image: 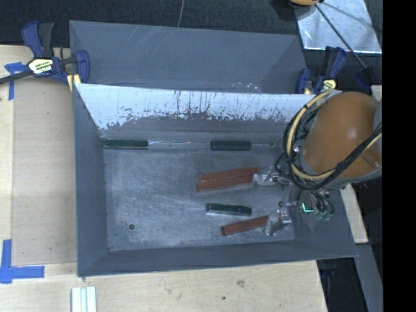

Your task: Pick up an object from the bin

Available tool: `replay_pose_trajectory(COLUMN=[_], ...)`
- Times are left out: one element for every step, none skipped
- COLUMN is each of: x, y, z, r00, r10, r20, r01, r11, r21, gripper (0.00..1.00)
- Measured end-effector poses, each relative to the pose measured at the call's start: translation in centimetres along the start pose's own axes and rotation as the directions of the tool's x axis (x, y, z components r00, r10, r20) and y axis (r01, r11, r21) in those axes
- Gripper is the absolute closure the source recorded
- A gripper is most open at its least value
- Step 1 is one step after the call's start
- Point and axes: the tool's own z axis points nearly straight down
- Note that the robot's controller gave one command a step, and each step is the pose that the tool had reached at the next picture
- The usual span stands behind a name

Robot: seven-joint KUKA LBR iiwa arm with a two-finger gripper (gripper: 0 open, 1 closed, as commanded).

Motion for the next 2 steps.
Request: replay_pose_trajectory(x=[-0.2,-0.3], y=[0.0,0.8], z=[-0.3,5.9], r00=[1.0,0.994], r10=[-0.003,-0.113], r20=[0.008,0.01], r01=[0.003,0.113], r11=[1.0,0.994], r21=[0.001,0.002], gripper=[0.0,0.0])
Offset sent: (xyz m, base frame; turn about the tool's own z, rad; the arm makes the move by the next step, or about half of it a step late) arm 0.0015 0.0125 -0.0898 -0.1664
